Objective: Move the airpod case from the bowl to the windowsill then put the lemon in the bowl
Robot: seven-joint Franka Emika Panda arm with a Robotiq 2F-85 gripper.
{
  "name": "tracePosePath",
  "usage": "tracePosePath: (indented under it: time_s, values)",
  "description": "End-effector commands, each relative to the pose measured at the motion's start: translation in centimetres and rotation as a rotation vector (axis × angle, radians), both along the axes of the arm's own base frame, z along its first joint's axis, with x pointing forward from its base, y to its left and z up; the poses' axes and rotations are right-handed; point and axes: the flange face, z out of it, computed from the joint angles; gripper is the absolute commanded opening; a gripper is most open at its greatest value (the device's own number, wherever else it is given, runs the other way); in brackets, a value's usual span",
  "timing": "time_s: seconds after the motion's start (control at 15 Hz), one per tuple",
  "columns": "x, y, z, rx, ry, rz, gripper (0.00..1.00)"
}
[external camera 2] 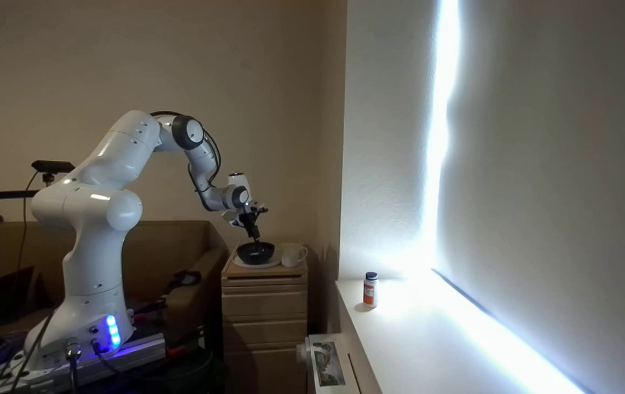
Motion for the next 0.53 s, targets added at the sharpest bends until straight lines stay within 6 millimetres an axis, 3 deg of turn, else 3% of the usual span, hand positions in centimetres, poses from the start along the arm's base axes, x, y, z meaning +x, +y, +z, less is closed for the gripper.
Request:
tracePosePath:
  time_s: [0.0, 0.27, 0.47]
  values:
    - [1.8, 0.1, -2.6, 0.005, -0.048, -0.003, 1.0]
    - [2.4, 0.9, -4.9, 0.078, 0.024, -0.015, 1.0]
    - [1.7, 1.2, -5.1, 0.076, 0.01, -0.024, 1.0]
